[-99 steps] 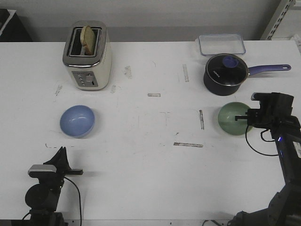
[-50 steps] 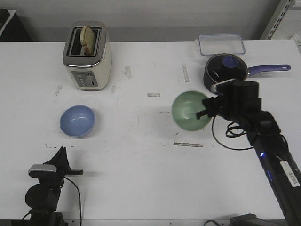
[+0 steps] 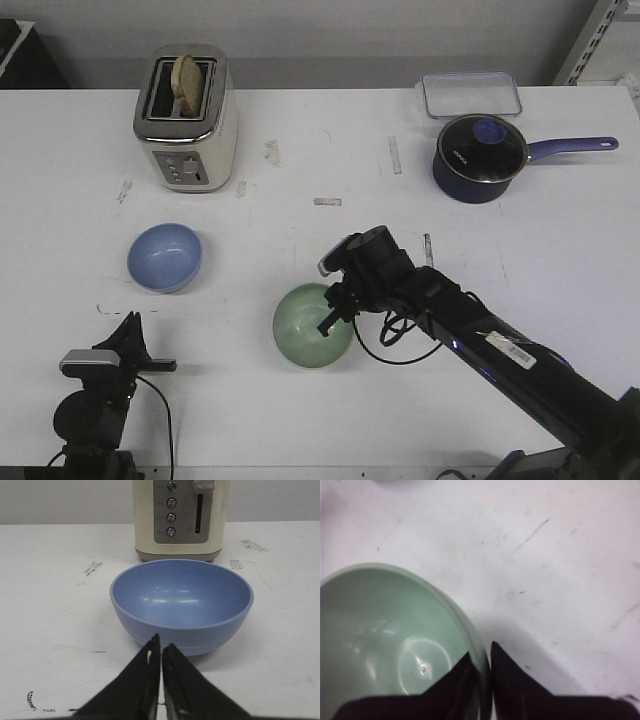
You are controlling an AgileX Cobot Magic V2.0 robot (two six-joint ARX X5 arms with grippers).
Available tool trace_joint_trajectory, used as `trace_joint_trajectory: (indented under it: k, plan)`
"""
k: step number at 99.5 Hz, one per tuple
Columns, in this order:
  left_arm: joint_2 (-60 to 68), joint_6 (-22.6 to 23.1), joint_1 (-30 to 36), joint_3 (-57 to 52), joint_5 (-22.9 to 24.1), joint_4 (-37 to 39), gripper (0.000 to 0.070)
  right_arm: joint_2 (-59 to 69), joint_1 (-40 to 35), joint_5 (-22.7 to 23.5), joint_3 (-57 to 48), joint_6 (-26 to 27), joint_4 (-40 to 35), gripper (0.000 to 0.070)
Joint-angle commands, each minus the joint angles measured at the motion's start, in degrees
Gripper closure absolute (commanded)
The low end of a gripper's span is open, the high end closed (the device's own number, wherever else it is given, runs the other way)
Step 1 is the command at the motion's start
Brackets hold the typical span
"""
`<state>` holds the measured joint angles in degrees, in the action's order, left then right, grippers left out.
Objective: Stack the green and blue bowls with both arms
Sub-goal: 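Lift the green bowl with the right gripper and carry it toward the table center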
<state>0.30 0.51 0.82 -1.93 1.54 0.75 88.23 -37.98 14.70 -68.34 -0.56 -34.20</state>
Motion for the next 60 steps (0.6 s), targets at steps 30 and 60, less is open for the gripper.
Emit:
trace_joint_trajectory:
  k: [30,60]
  plan:
    - [-0.04,-0.13,-0.11,1.25,-0.04,0.59,0.0699,7.50,-1.07,-0.17,-0.72,0.46,3.76,0.0699]
    - [-0.04,-0.13,-0.11,1.25,-0.04,0.61,0.0699,7.56,-1.07,-0.02,-0.70,-1.01,3.61,0.0664]
